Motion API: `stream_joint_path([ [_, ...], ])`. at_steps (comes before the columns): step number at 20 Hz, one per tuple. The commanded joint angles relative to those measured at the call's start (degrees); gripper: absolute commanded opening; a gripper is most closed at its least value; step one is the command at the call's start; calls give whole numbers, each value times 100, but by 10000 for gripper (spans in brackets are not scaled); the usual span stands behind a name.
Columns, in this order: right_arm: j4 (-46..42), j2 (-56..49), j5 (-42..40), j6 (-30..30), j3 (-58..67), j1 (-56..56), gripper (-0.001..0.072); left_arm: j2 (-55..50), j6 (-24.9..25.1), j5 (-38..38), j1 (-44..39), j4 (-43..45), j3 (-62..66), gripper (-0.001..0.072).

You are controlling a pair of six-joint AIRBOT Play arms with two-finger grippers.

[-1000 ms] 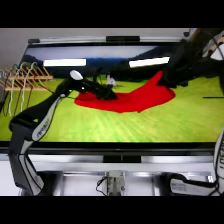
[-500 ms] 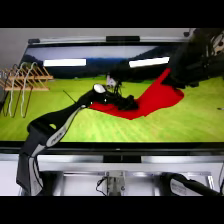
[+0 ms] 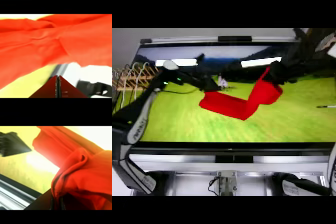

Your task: Fold the shirts.

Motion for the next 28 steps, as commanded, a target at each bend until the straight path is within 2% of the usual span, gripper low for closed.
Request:
stream_joint_path([
  [1, 9, -573, -1036, -44, 4, 765, 70, 990, 33, -402, 1191, 584, 2, 35],
  [7, 109, -2061, -2186, -42, 4, 1912, 71, 2122, -55, -409, 2785, 584, 2, 36],
  [12, 671, -2763, -3230, -37, 4, 2271, 75, 2361, -52, -514, 3005, 584, 2, 36],
  [13, 918, -2839, -3333, -37, 4, 2310, 178, 2345, -50, -509, 2957, 584, 0, 36],
  [14, 1226, -2900, -3410, -48, 4, 2310, 462, 2339, -48, -507, 2916, 586, 0, 36],
  [15, 1639, -2931, -3451, -188, 4, 2310, 593, 2330, -48, -507, 2861, 586, 0, 36],
  [16, 1974, -2918, -3440, -442, 4, 2291, 593, 2321, -48, -507, 2820, 586, 0, 36],
  [18, 2118, -2778, -3241, -610, 4, 2129, 593, 2304, -50, -507, 2780, 588, 0, 36],
  [20, 1552, -2516, -2686, -496, 4, 1794, 593, 2302, -48, -507, 2791, 588, 0, 36],
  [22, 424, -2179, -1880, -66, 4, 1340, 593, 2302, -48, -507, 2791, 590, 0, 36],
  [25, -1886, -1849, -278, 745, -33, 651, 593, 2302, -48, -507, 2789, 588, 0, 36],
  [26, -2157, -1847, 101, 866, -140, 474, 593, 2302, -48, -507, 2789, 590, 0, 36],
  [28, -1790, -1847, 153, 892, -654, 275, 593, 2302, -48, -507, 2789, 588, 0, 37],
])
